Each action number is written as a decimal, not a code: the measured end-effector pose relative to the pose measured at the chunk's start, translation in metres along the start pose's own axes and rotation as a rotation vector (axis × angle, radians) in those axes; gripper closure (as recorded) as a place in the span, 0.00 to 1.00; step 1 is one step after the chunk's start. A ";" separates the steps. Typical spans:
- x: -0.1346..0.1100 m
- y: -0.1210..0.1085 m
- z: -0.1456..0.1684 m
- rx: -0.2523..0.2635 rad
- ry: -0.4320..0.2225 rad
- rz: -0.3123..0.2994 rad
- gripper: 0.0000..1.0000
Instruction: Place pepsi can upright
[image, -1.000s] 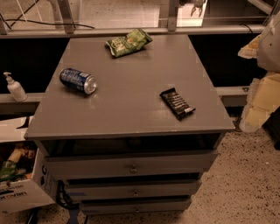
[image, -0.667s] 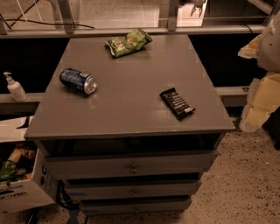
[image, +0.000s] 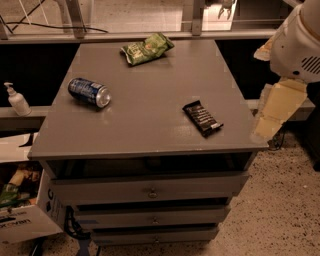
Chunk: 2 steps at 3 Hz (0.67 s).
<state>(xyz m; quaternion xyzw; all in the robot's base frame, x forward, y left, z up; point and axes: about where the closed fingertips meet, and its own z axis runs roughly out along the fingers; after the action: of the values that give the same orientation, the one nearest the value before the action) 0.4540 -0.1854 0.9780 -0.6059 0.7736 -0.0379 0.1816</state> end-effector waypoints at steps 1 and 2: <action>-0.032 -0.007 0.019 0.004 -0.001 0.028 0.00; -0.074 -0.015 0.039 0.007 0.003 0.074 0.00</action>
Offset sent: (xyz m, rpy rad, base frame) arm 0.0700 0.1237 -0.0255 0.0388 0.0261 -0.1543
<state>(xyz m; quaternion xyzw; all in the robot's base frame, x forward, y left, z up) 0.4955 -0.1121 0.9630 -0.5761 0.7957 -0.0350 0.1838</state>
